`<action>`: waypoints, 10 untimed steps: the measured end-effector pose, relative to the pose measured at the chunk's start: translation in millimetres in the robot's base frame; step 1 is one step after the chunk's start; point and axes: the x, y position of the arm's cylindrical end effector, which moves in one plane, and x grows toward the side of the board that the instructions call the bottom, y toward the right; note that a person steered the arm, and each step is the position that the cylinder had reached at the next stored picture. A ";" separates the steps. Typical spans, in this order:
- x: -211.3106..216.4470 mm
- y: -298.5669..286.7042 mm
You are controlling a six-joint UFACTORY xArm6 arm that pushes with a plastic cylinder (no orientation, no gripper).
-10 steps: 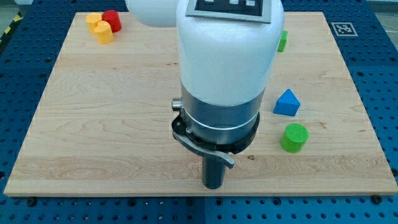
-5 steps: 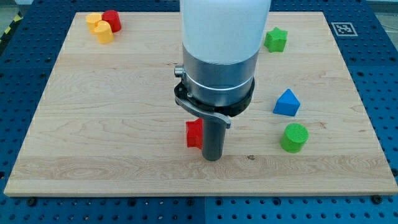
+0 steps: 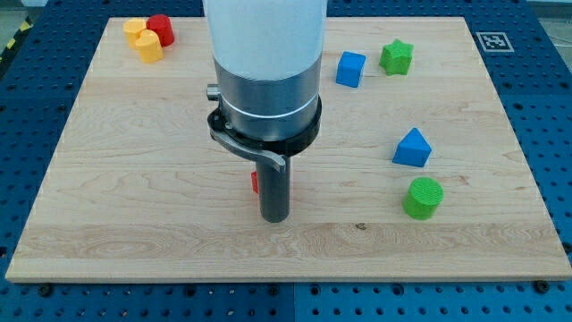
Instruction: Place the red star left to the blue cube
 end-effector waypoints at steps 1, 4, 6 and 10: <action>-0.1 19.3; -40.8 -6.4; -44.0 -29.8; -71.8 -51.0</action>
